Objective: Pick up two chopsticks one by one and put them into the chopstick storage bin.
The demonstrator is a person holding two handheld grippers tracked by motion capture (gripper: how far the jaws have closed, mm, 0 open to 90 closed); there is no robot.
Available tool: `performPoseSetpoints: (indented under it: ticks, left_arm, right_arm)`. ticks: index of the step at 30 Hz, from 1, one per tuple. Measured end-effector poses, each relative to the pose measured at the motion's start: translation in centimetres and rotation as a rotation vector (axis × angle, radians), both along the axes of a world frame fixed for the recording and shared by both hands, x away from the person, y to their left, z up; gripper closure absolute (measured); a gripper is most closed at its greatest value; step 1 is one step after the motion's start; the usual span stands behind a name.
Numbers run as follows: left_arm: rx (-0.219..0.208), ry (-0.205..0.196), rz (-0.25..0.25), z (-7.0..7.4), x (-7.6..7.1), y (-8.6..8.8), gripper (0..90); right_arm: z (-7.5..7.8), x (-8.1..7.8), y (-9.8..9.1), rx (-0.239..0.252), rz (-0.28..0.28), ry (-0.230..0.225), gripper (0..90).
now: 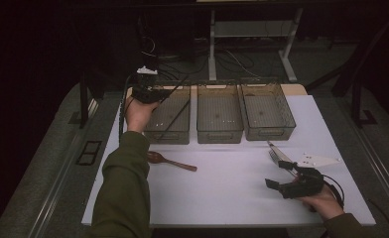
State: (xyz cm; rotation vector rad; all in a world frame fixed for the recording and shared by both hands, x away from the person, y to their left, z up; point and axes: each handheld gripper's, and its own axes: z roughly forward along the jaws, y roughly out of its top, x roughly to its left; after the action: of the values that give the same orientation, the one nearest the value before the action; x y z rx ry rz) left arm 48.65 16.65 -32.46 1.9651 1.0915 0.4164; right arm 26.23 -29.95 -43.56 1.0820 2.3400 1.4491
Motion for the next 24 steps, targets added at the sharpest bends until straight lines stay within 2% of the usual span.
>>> performPoseSetpoints:
  ticks: [3, 5, 8, 10, 12, 15, 18, 20, 24]
  left_arm:
    - [-0.003, 0.015, 0.022, -0.8, 0.6, 0.1, 85.5]
    - [0.017, 0.030, 0.032, -1.3, 1.0, 0.0, 85.5]
    - [0.018, 0.045, 0.047, -2.0, 1.5, -0.1, 85.5]
    - [0.033, 0.050, 0.058, -2.4, 1.8, -0.2, 85.5]
    - [0.026, 0.059, 0.068, -2.9, 2.1, -0.2, 85.5]
    - [0.049, 0.067, 0.072, -3.5, 2.4, -0.5, 85.4]
    - [0.045, 0.073, 0.073, -3.9, 2.5, -0.8, 85.4]
    - [0.066, 0.078, 0.071, -4.0, 2.6, -1.0, 85.4]
    - [0.071, 0.089, 0.074, -4.4, 2.7, -1.0, 85.3]
  right_arm:
    - [0.0, 0.0, 0.0, 0.001, 0.001, -0.001, 8.6]
    - [0.0, 0.0, 0.0, 0.001, 0.001, -0.001, 8.6]
    - [0.0, 0.0, 0.0, 0.003, 0.003, -0.002, 8.5]
    - [0.0, 0.0, -0.1, 0.004, 0.004, -0.003, 8.6]
    - [0.0, 0.0, -0.1, 0.003, 0.004, -0.004, 8.6]
    - [0.0, 0.0, -0.1, 0.005, 0.006, -0.006, 8.6]
    - [0.1, 0.0, -0.1, 0.004, 0.008, -0.008, 8.5]
    - [0.1, 0.0, -0.1, 0.004, 0.008, -0.006, 8.5]
    - [0.1, -0.1, -0.1, 0.005, 0.007, -0.006, 8.6]
